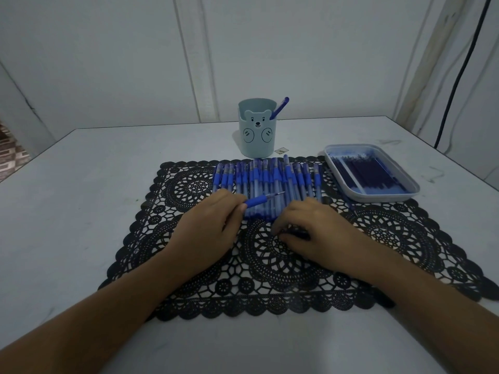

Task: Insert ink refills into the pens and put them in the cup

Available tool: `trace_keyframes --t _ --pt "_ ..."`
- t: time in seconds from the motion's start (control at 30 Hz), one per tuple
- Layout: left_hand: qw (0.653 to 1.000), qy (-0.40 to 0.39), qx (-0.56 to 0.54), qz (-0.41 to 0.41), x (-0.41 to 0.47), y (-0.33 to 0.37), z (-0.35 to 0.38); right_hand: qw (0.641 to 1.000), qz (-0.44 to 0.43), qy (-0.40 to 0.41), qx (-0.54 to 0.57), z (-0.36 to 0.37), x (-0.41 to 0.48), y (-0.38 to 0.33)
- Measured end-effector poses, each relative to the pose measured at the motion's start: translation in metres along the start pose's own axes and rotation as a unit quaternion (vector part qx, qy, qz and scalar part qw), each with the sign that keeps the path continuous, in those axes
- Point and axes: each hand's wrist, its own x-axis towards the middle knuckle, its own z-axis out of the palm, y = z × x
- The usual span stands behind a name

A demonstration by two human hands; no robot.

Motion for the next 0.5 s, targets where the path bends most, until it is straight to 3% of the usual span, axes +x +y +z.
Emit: trace_keyframes --t 0.2,0.4,0.5 --pt "1.000 0.000 -0.011 0.003 0.001 0.000 -0.001 0.993 0.062 0.001 0.101 -0.010 0.000 0.000" --pt "1.000 -0.003 -0.004 0.019 0.000 0.001 -0.001 0.961 0.144 0.147 0.186 -0.020 0.001 0.003" --pt "0.999 -0.018 0.002 0.036 -0.001 0.002 -0.001 0.963 0.127 0.127 0.199 -0.016 0.002 -0.001"
